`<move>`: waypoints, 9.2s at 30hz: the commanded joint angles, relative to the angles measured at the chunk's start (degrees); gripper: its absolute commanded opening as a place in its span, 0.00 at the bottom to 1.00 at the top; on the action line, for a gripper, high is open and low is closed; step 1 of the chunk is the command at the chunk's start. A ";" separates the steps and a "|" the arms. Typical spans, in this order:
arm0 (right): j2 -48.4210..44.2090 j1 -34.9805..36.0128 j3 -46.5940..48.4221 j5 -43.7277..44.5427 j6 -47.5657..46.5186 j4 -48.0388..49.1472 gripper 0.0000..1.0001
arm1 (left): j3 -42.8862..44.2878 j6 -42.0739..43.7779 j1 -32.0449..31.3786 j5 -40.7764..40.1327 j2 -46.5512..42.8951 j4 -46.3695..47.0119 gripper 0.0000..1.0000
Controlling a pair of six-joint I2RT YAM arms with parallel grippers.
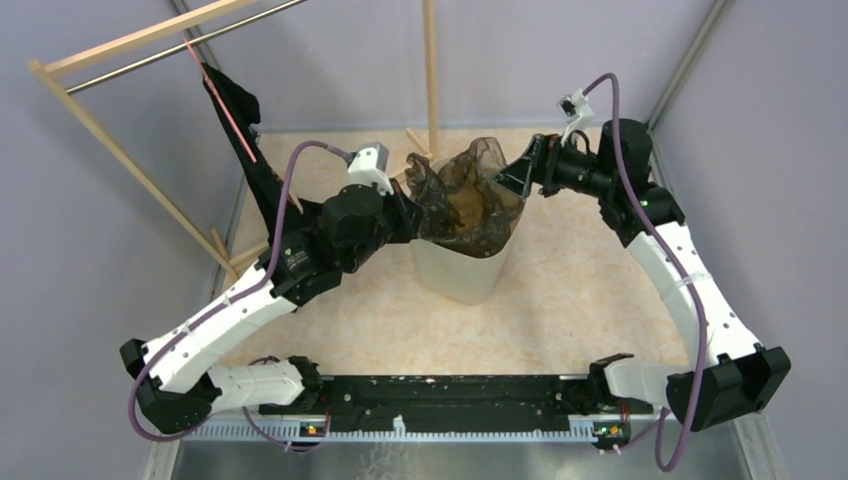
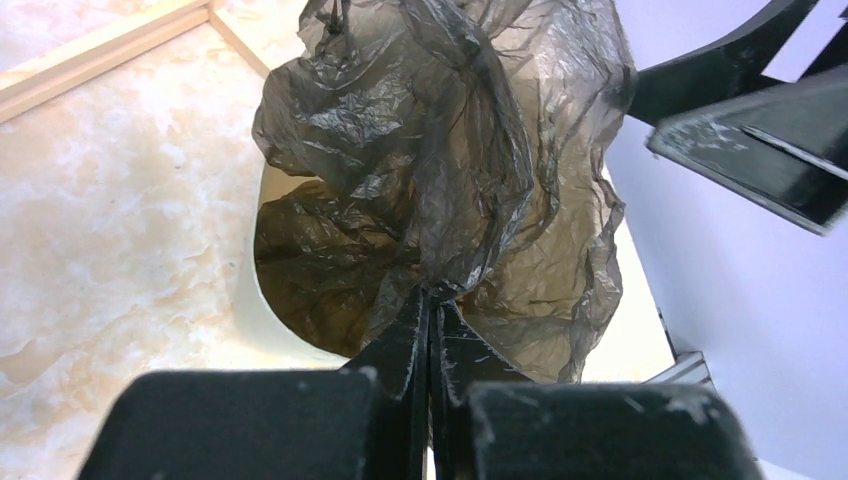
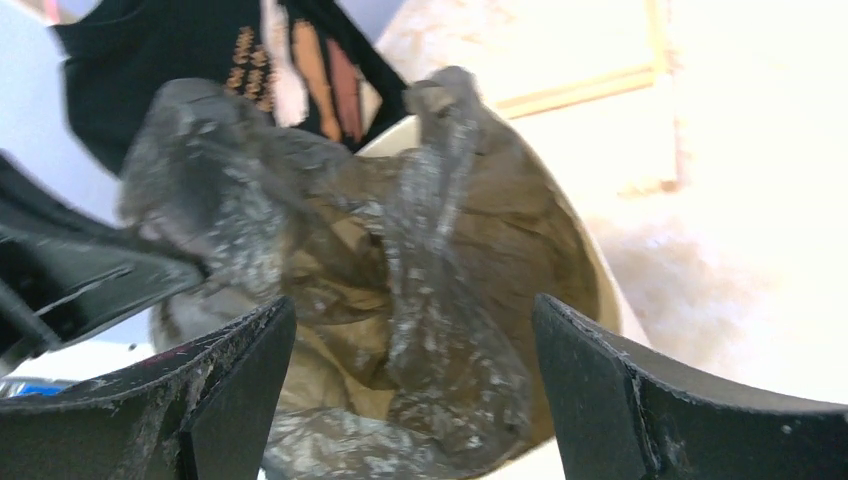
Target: Put the trash bags into the trash bin
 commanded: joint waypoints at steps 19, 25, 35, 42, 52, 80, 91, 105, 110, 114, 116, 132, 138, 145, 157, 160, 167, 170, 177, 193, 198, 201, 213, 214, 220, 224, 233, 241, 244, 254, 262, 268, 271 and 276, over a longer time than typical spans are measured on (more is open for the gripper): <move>-3.80 0.05 -8.96 7.07 1.97 7.90 0.47 | -6.60 -3.04 0.87 4.83 -5.76 6.13 0.00; -5.52 0.05 -7.84 13.62 3.94 3.34 0.04 | -8.54 -4.14 0.87 5.54 -7.38 5.74 0.00; -13.73 0.07 -11.40 13.50 6.29 -5.46 0.00 | -16.37 -9.05 0.96 5.56 -13.84 3.41 0.00; -16.99 0.05 -15.43 14.35 5.80 -7.95 0.00 | -20.51 -11.38 0.96 6.86 -15.18 4.43 0.00; -18.03 -0.03 -15.80 23.52 4.31 -10.55 0.00 | -23.00 -11.83 0.96 4.08 -15.84 2.57 0.00; -21.81 -0.03 -19.52 26.88 1.44 -15.60 0.00 | -26.37 -13.14 1.01 4.09 -16.04 0.59 0.00; -19.04 -0.03 -22.31 33.97 0.72 -12.27 0.00 | -28.74 -13.18 1.05 2.42 -15.82 -0.04 0.00; -7.41 -0.12 -20.58 35.91 -2.67 7.29 0.05 | -22.64 -6.51 1.20 -7.41 -8.68 -1.48 0.13; -6.48 -0.12 -17.91 32.27 -2.43 2.40 0.11 | -21.51 -5.10 2.10 -6.28 -7.50 -2.46 0.13; -12.73 -0.12 -15.99 32.14 -3.65 -4.83 0.33 | -20.17 -4.96 2.10 -4.15 -10.00 -5.48 0.25; -15.83 -0.12 -14.69 32.51 -4.51 -7.23 0.43 | -19.85 -4.43 2.10 -2.80 -12.54 -6.40 0.38; -13.91 -0.12 -10.17 21.63 -14.81 2.97 0.86 | -6.39 0.99 2.18 -4.78 -10.91 -12.11 0.84; -9.87 -0.03 -6.17 16.39 -22.11 3.66 0.85 | -0.41 1.42 2.66 -6.85 -6.66 -15.18 0.85; -8.15 0.01 -4.63 17.17 -29.16 5.27 0.84 | -0.48 4.33 9.57 -3.47 -4.63 -13.79 0.71; -5.19 5.61 -7.30 13.57 -49.04 6.49 0.78 | 4.57 8.02 16.84 4.22 2.58 -12.62 0.52; -3.16 6.55 -6.32 13.24 -51.22 6.93 0.80 | 5.30 8.60 18.11 5.29 3.57 -12.90 0.50; 3.51 7.35 -2.32 14.70 -54.62 6.64 0.80 | 5.55 8.74 19.48 6.99 4.62 -11.97 0.39; 5.37 7.43 -1.11 15.76 -53.21 8.77 0.75 | 5.41 8.70 19.88 7.42 5.22 -11.50 0.34; 7.16 7.43 0.93 13.89 -50.65 8.77 0.74 | 5.82 8.74 20.37 9.18 6.78 -10.02 0.32; 9.73 7.30 4.44 11.28 -42.23 10.28 0.13 | 6.10 9.61 21.26 9.68 8.73 -7.91 0.08; 14.47 5.24 7.89 13.57 -36.39 10.51 0.09 | 8.14 10.53 21.39 7.58 10.90 -7.51 0.00; 18.93 3.66 13.13 11.33 -33.48 6.91 0.09 | 8.76 10.59 21.51 6.47 12.09 -6.50 0.00; 31.86 -0.28 27.90 9.14 -25.14 -1.73 0.16 | 11.07 11.32 22.54 2.60 17.84 -1.54 0.00; 32.96 -0.56 29.06 9.22 -24.61 -2.70 0.17 | 11.39 11.44 22.69 2.56 18.54 -1.33 0.00; 36.56 -0.82 33.61 10.31 -25.50 -8.66 0.19 | 11.39 10.94 23.96 2.74 22.09 0.30 0.00; 36.72 -1.19 33.62 12.49 -25.25 -11.10 0.21 | 10.73 9.90 25.03 4.83 23.67 1.13 0.00; 37.73 -2.58 32.38 13.07 -23.68 -12.95 0.22 | 8.49 9.73 25.59 9.73 27.10 0.17 0.00; 35.86 -2.75 30.75 14.61 -18.91 -15.14 0.21 | 2.14 9.71 25.62 13.60 21.55 -0.35 0.00; 34.21 -2.76 30.65 20.36 -14.20 -17.11 0.26 | 1.16 9.50 25.57 15.98 19.48 -1.87 0.00; 21.77 -3.20 28.32 29.96 -5.64 -22.94 0.69 | -1.76 9.32 25.61 20.58 14.39 -0.51 0.00; 2.08 -6.65 10.06 22.44 1.66 -12.98 0.75 | -4.63 8.92 25.63 22.18 13.22 0.61 0.00; -7.15 -11.16 -8.03 7.21 8.08 5.02 0.57 | -5.99 8.81 25.58 24.42 12.54 0.77 0.00; -5.14 -11.18 -8.74 4.91 8.81 6.53 0.57 | -6.10 8.51 25.58 24.90 12.78 1.01 0.00; -1.87 -11.15 -10.57 6.83 8.84 10.89 0.55 | -6.22 8.04 25.51 25.34 12.68 1.22 0.00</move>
